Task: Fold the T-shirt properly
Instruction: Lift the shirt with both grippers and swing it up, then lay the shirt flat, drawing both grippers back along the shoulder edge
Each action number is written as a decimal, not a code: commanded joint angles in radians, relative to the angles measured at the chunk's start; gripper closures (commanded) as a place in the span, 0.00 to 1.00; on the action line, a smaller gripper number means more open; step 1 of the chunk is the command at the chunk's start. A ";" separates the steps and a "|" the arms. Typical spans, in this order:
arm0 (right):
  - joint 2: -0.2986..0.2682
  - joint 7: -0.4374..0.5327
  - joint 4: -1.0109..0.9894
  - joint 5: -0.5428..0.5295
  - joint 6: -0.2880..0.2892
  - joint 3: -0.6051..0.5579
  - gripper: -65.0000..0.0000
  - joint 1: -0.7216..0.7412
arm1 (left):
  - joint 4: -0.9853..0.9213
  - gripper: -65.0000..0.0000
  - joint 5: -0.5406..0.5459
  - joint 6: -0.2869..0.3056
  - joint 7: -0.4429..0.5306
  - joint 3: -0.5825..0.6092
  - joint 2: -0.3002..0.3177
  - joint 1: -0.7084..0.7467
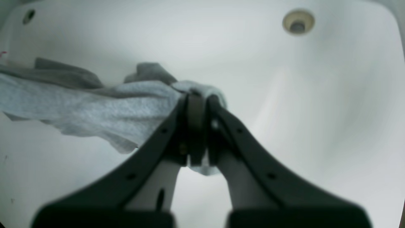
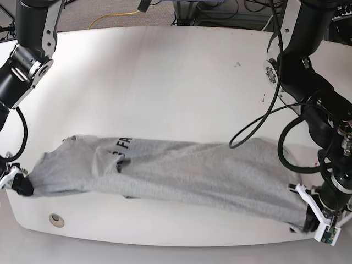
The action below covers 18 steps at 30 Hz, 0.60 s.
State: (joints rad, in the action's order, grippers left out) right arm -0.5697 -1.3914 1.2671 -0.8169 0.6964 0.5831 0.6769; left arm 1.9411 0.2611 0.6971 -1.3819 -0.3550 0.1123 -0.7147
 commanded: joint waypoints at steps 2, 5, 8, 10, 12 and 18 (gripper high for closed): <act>-0.045 0.027 -0.030 -0.023 0.002 -0.059 1.00 0.103 | 0.013 1.00 0.002 0.001 0.028 0.000 0.008 -0.078; -0.051 0.028 -0.043 -0.023 0.002 -0.113 1.00 0.174 | 0.011 1.00 0.000 0.001 0.028 0.000 0.013 -0.132; -0.060 0.028 -0.045 -0.022 0.002 -0.153 1.00 0.238 | -0.009 1.00 0.000 0.001 0.028 0.000 0.014 -0.191; -0.068 0.028 -0.045 -0.022 0.002 -0.206 1.00 0.286 | -0.035 1.00 0.000 0.001 0.028 -0.002 0.014 -0.228; -0.074 0.028 -0.045 -0.022 0.002 -0.251 1.00 0.341 | -0.059 1.00 0.002 0.001 0.028 -0.003 0.014 -0.271; -0.094 0.028 -0.045 -0.022 0.002 -0.297 1.00 0.467 | -0.105 1.00 0.002 0.001 0.028 -0.005 0.030 -0.391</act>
State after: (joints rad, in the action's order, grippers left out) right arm -0.6273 -1.3880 1.2083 -0.8272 0.6975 0.3016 1.0863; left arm 1.8370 0.2554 0.6975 -1.3872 -0.3607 0.1295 -1.0485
